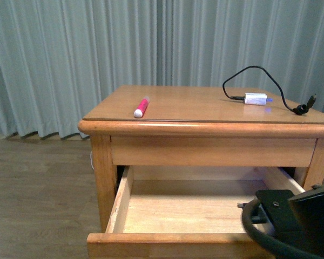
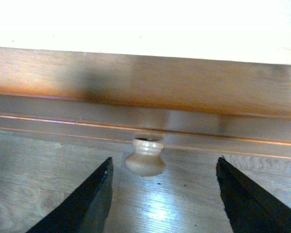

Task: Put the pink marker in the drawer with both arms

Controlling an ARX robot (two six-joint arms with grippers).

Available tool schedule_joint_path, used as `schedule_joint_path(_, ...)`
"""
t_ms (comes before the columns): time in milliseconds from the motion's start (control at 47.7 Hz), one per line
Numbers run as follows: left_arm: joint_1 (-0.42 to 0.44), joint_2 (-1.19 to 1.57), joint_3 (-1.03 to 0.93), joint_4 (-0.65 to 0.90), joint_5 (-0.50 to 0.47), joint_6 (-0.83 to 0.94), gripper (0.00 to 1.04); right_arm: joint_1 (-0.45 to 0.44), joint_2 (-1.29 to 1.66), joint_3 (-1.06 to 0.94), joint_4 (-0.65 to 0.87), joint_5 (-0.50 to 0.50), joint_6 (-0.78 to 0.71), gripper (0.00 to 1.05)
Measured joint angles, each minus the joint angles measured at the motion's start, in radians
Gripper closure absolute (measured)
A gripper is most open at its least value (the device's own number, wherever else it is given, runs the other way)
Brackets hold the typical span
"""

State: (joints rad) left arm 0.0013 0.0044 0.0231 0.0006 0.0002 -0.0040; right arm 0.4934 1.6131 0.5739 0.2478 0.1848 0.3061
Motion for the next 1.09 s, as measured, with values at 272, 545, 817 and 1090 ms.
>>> schedule_joint_path(272, 0.0, 0.0, 0.0, 0.0, 0.0, 0.0, 0.06, -0.044, -0.458, -0.04, -0.257, -0.046, 0.001, 0.09)
schedule_joint_path(545, 0.0, 0.0, 0.0, 0.0, 0.0, 0.0, 0.06, -0.139, -0.802, 0.025, -0.569, -0.161, -0.105, 0.08)
schedule_joint_path(817, 0.0, 0.0, 0.0, 0.0, 0.0, 0.0, 0.06, -0.146, -0.854, 0.028, -0.587, -0.164, -0.127, 0.08)
schedule_joint_path(1090, -0.073, 0.059, 0.019, -0.055, -0.169, -0.06, 0.06, -0.146, -0.854, 0.028, -0.587, -0.164, -0.127, 0.08)
